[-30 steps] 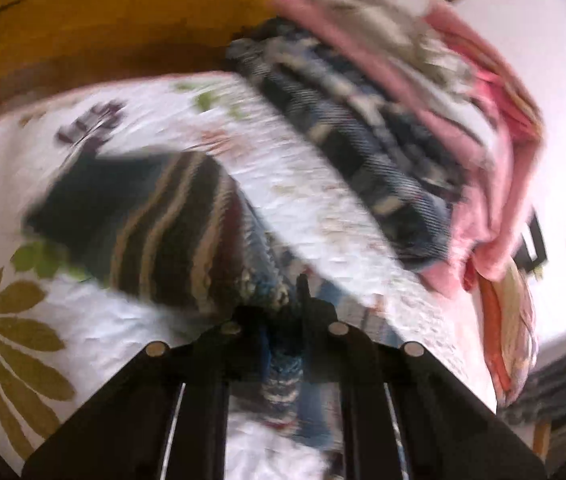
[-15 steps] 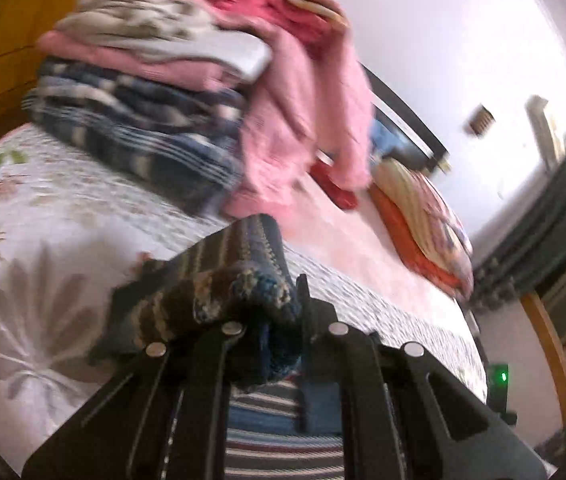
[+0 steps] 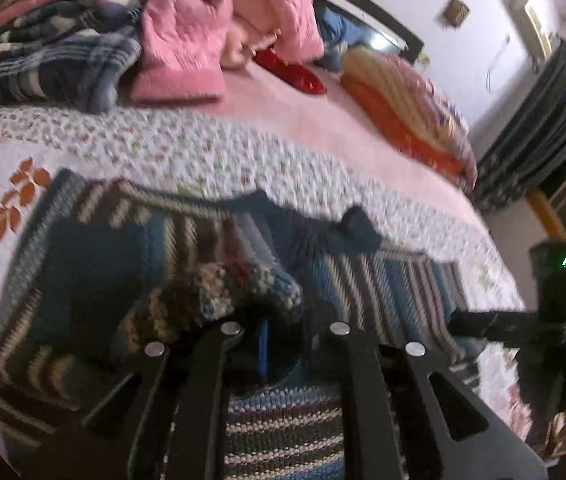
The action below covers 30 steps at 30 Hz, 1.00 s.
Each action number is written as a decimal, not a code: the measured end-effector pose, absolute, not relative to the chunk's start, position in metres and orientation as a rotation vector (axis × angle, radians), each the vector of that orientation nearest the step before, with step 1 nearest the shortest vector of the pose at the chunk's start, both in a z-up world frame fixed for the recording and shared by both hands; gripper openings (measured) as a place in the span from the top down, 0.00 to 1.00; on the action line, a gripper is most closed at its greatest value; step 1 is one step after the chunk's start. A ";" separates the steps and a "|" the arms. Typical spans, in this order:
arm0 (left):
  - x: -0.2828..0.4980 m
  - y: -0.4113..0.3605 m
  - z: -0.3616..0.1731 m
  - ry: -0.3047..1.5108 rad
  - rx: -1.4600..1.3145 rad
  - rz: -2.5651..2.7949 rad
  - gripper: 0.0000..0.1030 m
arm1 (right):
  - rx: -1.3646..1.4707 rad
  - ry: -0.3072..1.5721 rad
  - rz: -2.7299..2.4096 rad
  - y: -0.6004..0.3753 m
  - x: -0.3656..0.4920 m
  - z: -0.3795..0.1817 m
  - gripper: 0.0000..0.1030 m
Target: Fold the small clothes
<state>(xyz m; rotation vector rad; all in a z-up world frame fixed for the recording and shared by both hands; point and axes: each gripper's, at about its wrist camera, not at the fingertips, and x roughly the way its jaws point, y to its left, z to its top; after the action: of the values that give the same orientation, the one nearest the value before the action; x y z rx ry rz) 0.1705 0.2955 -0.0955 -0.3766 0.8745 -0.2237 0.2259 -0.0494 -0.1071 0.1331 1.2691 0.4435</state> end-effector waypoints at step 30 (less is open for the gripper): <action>0.144 0.428 -0.114 1.028 -0.429 0.053 0.47 | 0.261 1.438 0.612 0.145 0.241 -0.119 0.36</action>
<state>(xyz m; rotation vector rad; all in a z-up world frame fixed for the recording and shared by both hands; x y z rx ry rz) 0.1445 0.4281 -0.1138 -0.4289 1.0284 0.0532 0.2407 0.1449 -0.1187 0.2608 1.4376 0.6120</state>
